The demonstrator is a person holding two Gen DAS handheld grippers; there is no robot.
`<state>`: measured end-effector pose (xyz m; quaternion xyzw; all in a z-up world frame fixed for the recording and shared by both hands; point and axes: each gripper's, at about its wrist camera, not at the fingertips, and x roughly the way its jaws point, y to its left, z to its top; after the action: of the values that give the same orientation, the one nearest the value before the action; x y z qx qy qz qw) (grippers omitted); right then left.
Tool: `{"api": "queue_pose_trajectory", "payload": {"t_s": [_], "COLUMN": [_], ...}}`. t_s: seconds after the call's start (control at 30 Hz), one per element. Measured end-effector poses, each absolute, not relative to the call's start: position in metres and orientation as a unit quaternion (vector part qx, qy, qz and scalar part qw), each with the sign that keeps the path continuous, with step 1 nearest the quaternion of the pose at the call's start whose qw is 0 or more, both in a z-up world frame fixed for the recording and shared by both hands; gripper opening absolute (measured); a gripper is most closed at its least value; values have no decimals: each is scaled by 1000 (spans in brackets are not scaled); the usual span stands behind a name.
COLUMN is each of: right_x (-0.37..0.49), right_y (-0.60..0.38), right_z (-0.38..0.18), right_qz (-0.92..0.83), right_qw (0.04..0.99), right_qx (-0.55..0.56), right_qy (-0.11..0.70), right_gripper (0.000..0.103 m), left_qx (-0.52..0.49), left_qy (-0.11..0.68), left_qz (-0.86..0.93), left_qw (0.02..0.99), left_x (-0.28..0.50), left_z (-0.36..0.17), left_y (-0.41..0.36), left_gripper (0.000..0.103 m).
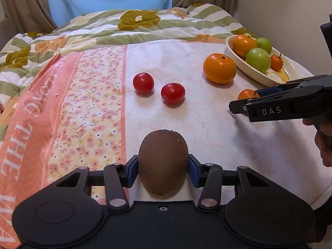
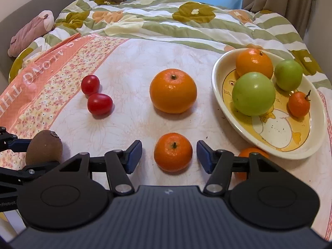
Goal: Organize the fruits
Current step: 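Close the left tool around the brown kiwi while the right tool grasps a tangerine, then carry the kiwi and tangerine over the duck bowl and lower them in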
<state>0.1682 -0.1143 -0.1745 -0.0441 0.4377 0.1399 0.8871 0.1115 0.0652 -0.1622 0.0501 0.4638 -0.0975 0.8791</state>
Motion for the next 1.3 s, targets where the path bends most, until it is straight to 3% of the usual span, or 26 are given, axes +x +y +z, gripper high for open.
{"api": "queue_pose_trajectory", "payload": {"t_s": [0.1, 0.2, 0.9, 1.3], "right_x": [168, 168, 148, 140], "right_y": [-114, -114, -145, -210], "right_z": [-175, -175, -121, -81], "right_qz": [137, 140, 133, 102], "right_qw": [887, 885, 907, 921], "right_qx": [-48, -48, -18, 0], "right_qy": [438, 442, 400, 376], "right_gripper": [69, 53, 53, 53], "left_qx": [47, 45, 38, 56], "left_qy": [460, 458, 417, 382], "left_qz": [-95, -93, -89, -124], "left_qw": [881, 883, 904, 914], "left_x": [111, 110, 104, 114], "left_z": [-159, -157, -104, -61], "left_y": [66, 67, 53, -2], "left_gripper": [53, 53, 53, 53]}}
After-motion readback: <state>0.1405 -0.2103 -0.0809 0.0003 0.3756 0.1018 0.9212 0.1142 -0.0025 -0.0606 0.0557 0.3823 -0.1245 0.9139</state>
